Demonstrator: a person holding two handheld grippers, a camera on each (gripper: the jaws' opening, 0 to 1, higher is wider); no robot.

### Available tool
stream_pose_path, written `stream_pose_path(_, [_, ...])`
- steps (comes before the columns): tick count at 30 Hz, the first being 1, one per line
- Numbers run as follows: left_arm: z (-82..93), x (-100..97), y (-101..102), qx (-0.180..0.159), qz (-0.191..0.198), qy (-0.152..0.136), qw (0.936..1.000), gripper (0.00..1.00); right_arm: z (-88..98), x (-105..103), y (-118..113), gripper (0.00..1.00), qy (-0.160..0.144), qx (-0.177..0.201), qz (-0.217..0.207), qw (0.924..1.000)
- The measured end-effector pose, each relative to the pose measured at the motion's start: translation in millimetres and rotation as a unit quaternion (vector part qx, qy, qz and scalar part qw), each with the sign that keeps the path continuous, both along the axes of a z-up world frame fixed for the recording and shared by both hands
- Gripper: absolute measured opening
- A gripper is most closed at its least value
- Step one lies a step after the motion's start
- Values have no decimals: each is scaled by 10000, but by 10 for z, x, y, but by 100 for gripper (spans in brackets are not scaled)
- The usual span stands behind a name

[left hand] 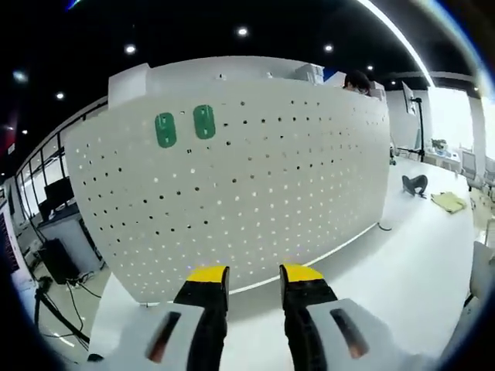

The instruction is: Insert the hook assembly into the mounting plate slot until the hook locks in place.

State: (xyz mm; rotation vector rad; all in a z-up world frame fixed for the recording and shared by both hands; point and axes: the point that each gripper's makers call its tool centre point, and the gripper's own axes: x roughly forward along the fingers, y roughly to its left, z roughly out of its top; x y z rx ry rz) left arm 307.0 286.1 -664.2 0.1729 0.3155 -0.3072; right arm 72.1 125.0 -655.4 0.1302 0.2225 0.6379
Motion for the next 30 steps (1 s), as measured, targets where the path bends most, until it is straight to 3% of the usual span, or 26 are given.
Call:
stream_pose_path(19, [-608, -193, -87, 97, -281, 708, 9971, 27, -34, 24, 34, 62, 71, -21, 31, 10000])
stream_pose_path(21, [-688, -233, -90, 212, -331, 857, 9955, 26, -31, 22, 33, 62, 63, 6, 10, 10000])
stream_pose_path(30, [-923, -355, -131, 119, -426, 1291, 9906, 30, -81, 6, 24, 61, 120, 33, -24, 9999])
